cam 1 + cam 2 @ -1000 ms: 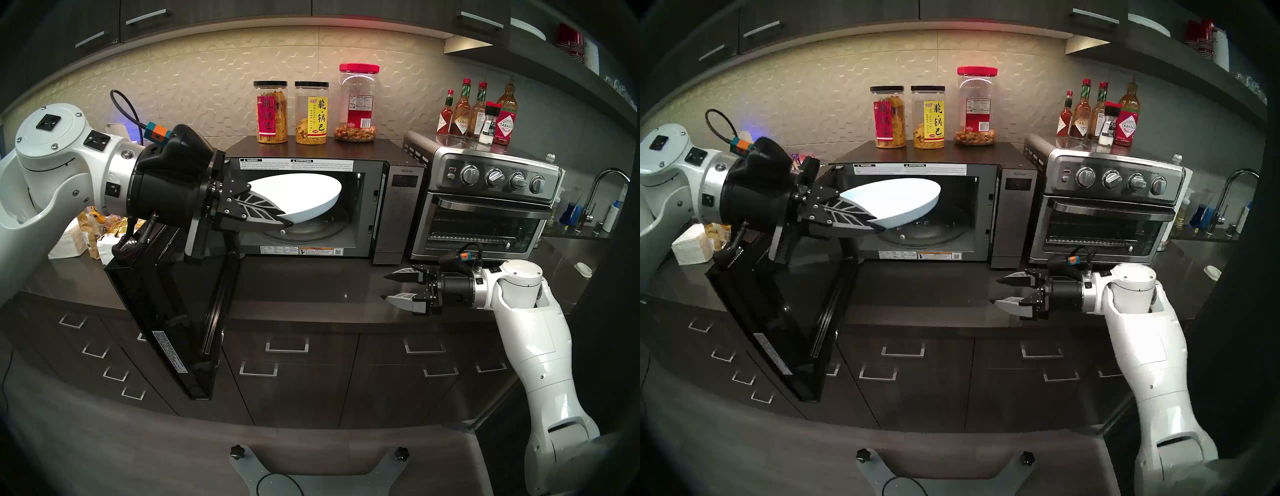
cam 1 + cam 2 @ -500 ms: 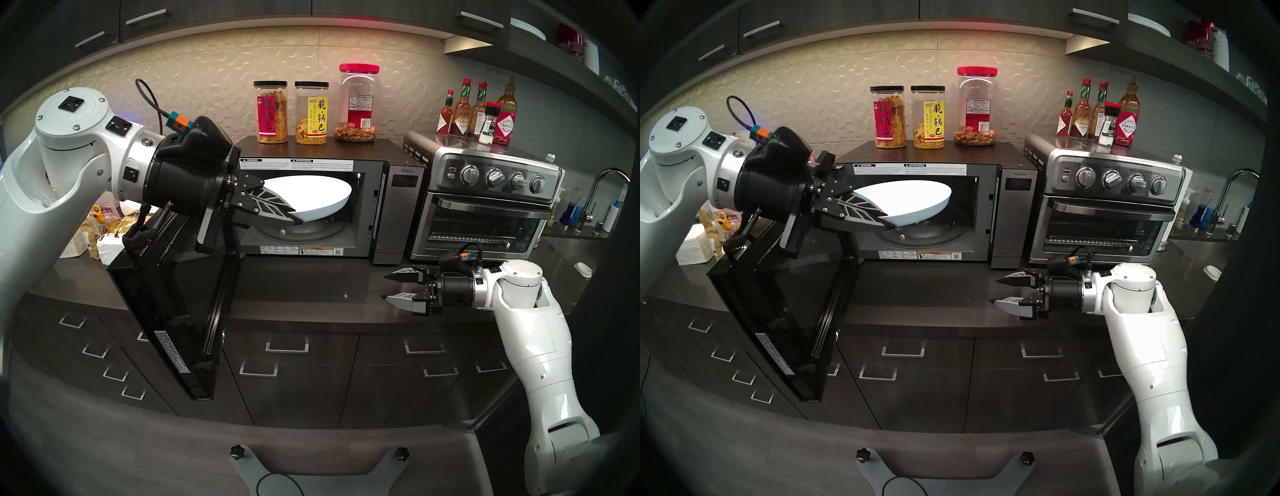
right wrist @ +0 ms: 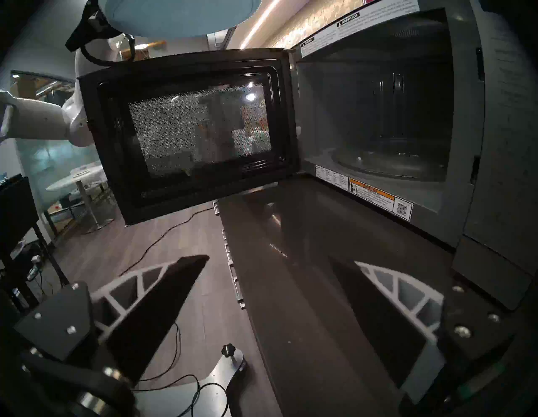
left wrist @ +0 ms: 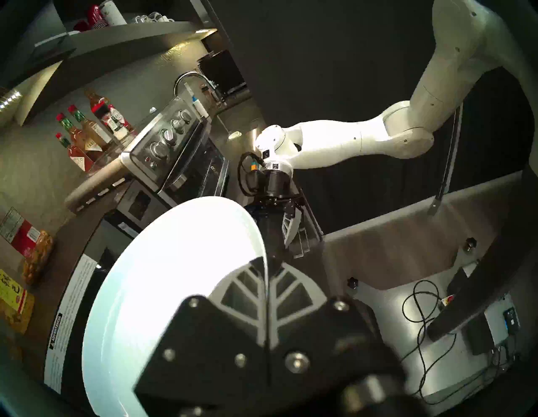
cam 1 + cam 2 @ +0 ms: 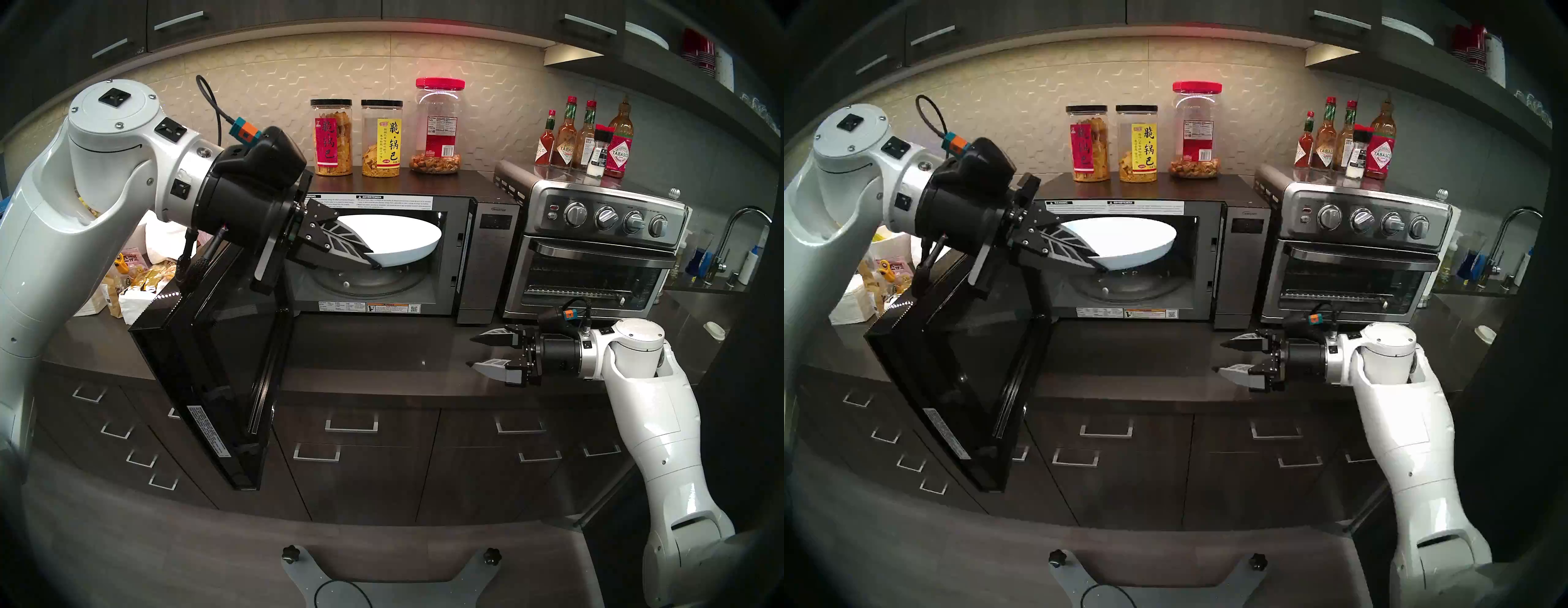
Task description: Open the microwave, put the plate inside, and close the door
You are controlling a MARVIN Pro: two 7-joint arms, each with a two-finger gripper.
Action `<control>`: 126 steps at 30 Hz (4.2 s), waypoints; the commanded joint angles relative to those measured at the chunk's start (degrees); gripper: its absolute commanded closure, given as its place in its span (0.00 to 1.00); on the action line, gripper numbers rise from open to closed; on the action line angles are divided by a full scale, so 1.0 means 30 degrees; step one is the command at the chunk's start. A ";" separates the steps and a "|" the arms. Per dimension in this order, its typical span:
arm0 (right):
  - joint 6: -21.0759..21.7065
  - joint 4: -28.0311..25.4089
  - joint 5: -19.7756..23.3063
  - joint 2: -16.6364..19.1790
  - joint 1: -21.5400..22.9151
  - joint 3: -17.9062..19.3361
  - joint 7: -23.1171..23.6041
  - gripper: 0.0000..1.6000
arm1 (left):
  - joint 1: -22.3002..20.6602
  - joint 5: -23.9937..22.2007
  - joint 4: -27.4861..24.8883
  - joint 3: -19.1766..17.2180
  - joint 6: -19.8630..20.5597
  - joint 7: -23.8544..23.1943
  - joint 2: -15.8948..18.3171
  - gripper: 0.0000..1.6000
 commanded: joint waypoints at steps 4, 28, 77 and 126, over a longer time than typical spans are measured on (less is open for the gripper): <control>0.0020 -0.0185 0.0163 0.0057 0.0277 0.0022 0.0256 0.00 | -0.1616 -0.0489 0.0012 -0.0070 0.0069 -0.1373 0.0120 1.00; 0.0021 -0.0173 0.0179 0.0070 0.0289 0.0010 0.0279 0.00 | -0.1200 -0.1620 -0.0326 0.0671 -0.0896 -0.0882 0.0279 1.00; 0.0020 -0.0173 0.0186 0.0076 0.0290 0.0005 0.0275 0.00 | -0.1054 -0.2126 -0.0310 0.0795 -0.1407 -0.0898 0.0175 1.00; 0.0020 -0.0173 0.0187 0.0077 0.0290 0.0004 0.0274 0.00 | -0.1126 -0.2246 -0.0317 0.0911 -0.1473 -0.0801 0.0271 1.00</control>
